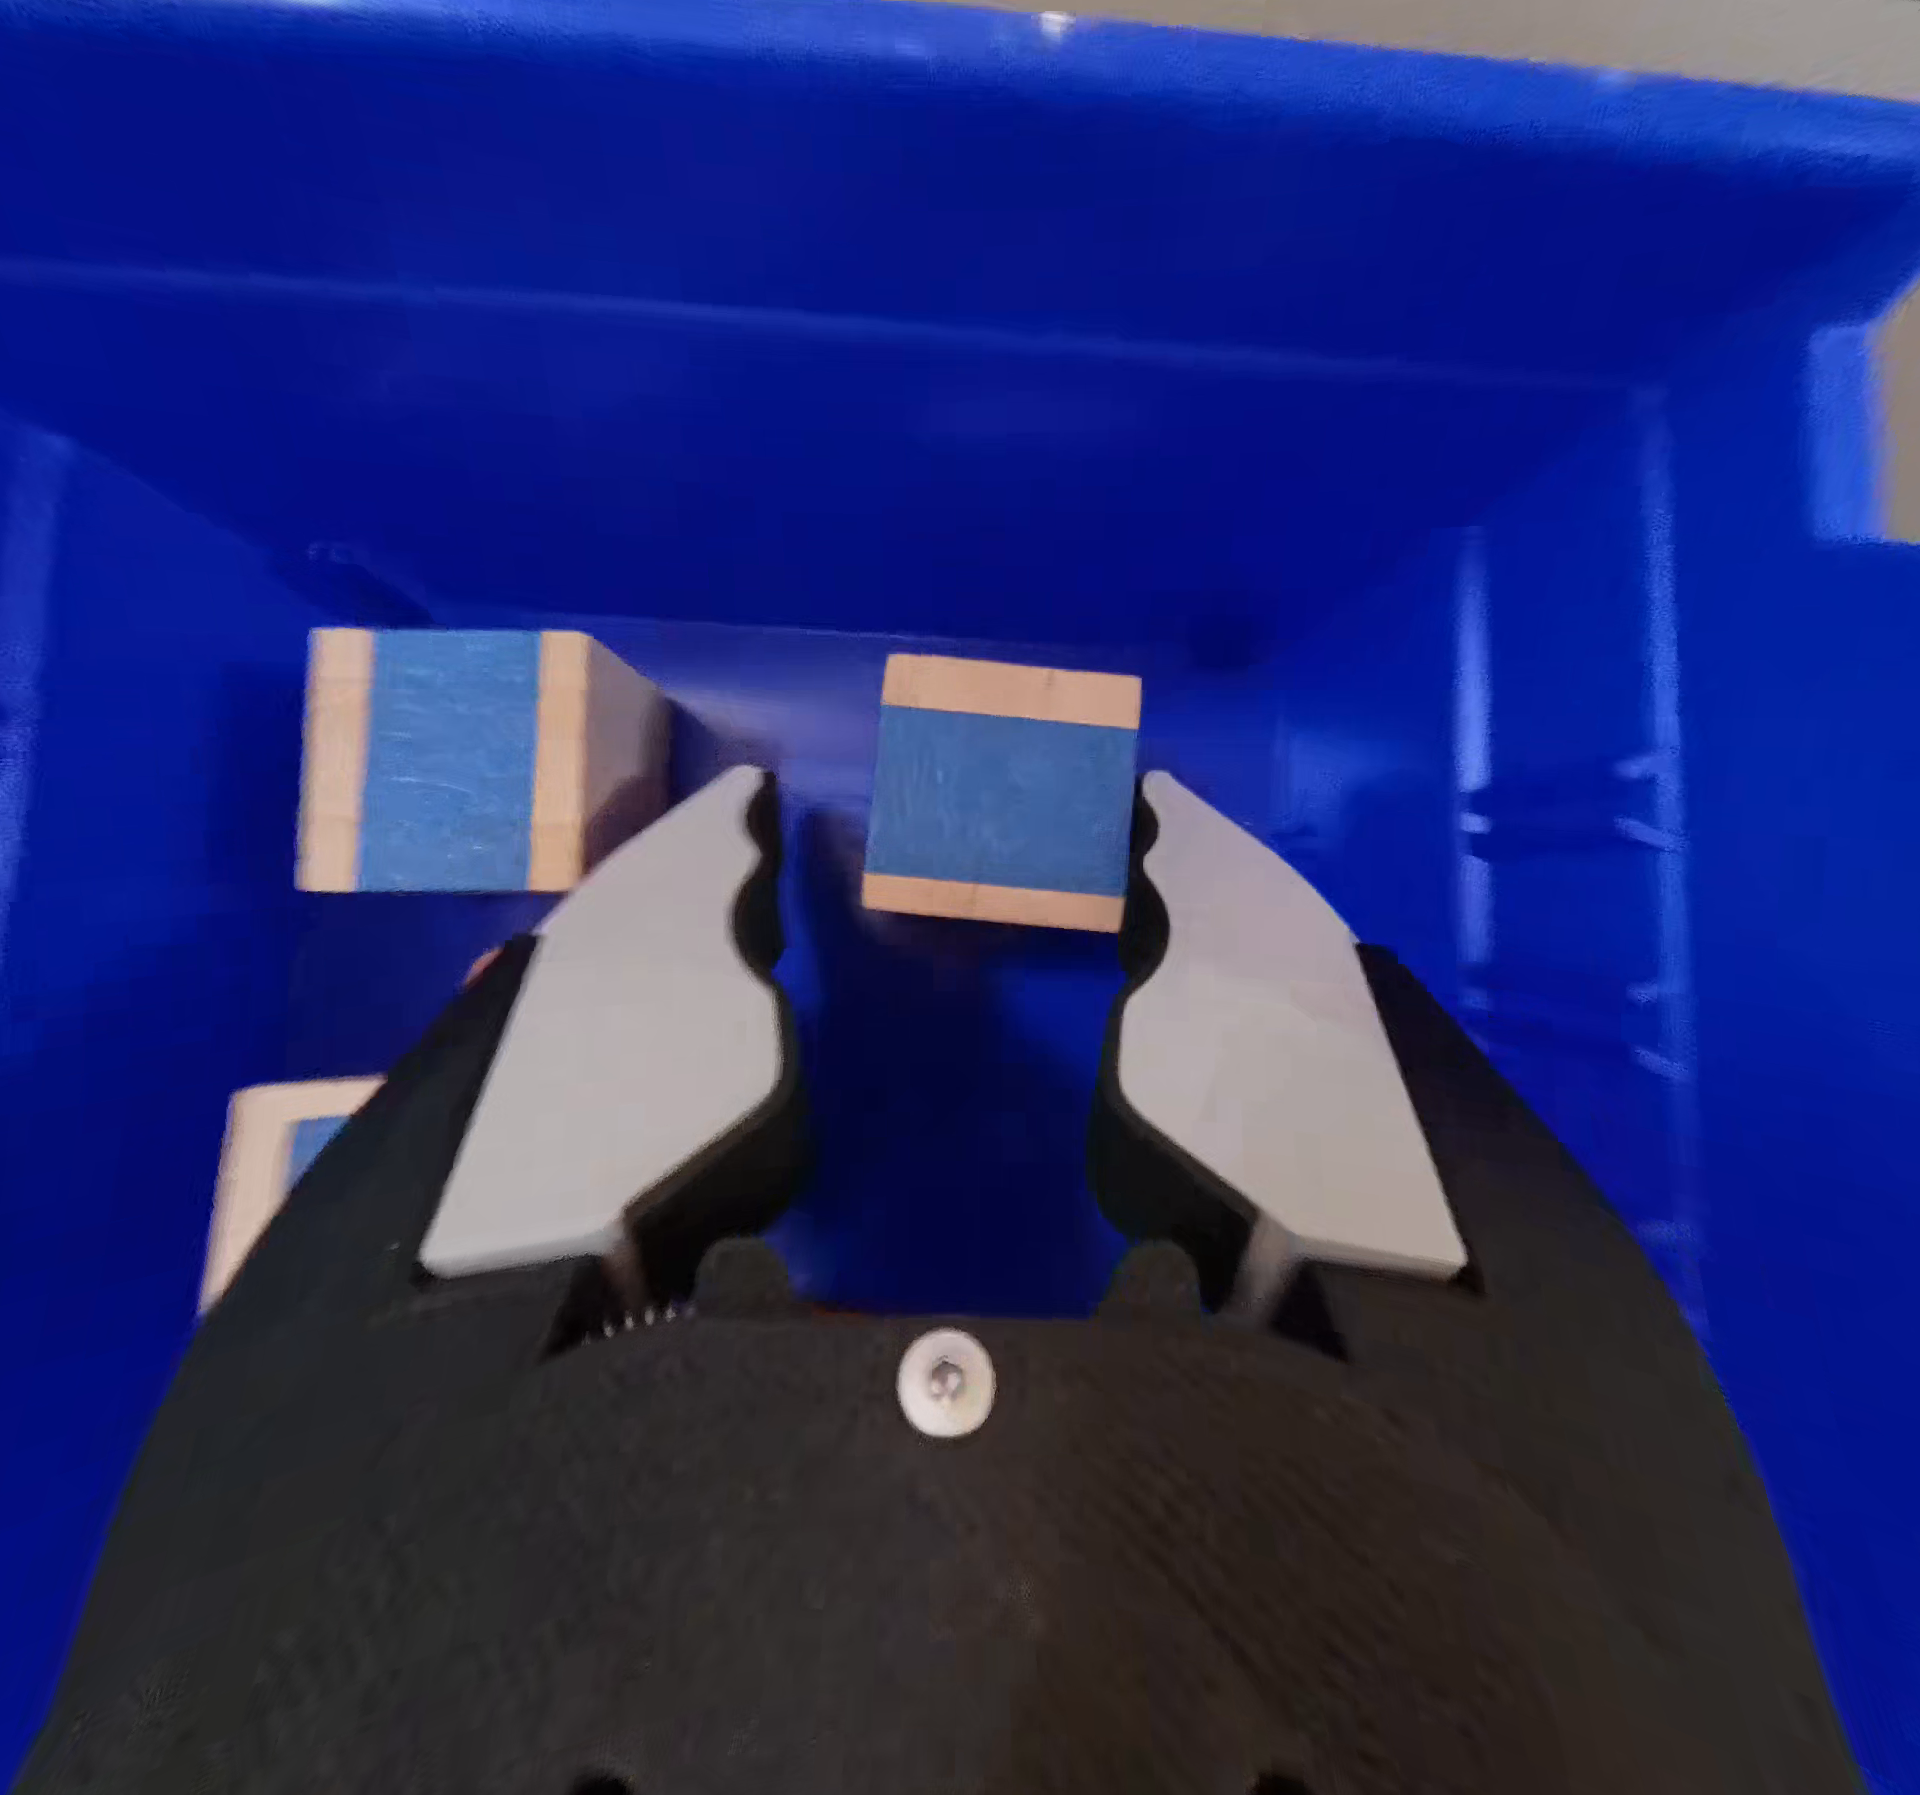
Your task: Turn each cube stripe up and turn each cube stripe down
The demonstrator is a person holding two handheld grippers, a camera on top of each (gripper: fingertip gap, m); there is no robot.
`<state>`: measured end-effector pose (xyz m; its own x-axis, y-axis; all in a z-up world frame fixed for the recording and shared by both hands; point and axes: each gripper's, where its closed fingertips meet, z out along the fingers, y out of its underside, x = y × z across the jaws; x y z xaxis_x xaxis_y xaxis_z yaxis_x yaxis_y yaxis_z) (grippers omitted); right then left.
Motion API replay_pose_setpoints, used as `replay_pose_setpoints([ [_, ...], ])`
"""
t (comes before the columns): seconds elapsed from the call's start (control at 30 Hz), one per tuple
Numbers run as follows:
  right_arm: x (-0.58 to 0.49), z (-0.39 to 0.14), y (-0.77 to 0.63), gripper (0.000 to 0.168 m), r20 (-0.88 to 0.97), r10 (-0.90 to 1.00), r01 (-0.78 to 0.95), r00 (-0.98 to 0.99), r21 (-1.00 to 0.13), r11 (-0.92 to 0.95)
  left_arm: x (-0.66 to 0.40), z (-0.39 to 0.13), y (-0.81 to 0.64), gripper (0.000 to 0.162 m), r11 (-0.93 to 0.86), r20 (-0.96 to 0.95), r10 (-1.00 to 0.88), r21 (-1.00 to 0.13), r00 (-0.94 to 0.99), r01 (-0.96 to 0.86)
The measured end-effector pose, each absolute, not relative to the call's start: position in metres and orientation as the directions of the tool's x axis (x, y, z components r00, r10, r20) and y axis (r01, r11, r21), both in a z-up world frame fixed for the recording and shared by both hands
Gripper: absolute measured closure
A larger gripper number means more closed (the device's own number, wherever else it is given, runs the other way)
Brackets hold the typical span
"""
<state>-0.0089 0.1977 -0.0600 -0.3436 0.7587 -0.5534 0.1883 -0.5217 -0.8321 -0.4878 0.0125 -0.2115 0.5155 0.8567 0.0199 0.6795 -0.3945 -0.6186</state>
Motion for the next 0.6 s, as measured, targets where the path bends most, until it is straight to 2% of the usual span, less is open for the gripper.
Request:
replay_pose_setpoints([
  [0.03,-0.009,-0.059,0.199,0.117,-0.559,0.754,0.187,-0.345,-0.828,-0.528,-0.49,-0.207,0.012,0.116,-0.404,-0.005,0.851,-0.644,0.524,0.65],
  [0.23,-0.011,-0.061,0.202,0.117,-0.562,0.753,0.186,-0.342,-0.826,-0.532,-0.482,-0.143,0.01,0.117,-0.274,0.067,0.848,-0.793,0.525,0.544],
  [0.33,-0.014,-0.063,0.199,0.117,-0.576,0.74,0.195,-0.348,-0.816,-0.544,-0.449,-0.082,0.024,0.117,-0.094,0.252,0.749,-0.875,0.613,0.475],
  [0.4,-0.018,-0.064,0.197,0.117,-0.585,0.73,0.196,-0.354,-0.809,-0.554,-0.402,-0.037,0.046,0.118,0.058,0.426,0.55,-0.878,0.718,0.476],
  [0.47,-0.023,-0.063,0.192,0.117,-0.601,0.712,0.194,-0.363,-0.796,-0.573,-0.341,0.002,0.068,0.117,0.164,0.564,0.269,-0.826,0.781,0.54],
  [0.6,-0.028,-0.059,0.177,0.11,-0.652,0.642,0.203,-0.403,-0.748,-0.632,-0.213,0.034,0.107,0.117,0.158,0.66,-0.266,-0.689,0.703,0.707],
])
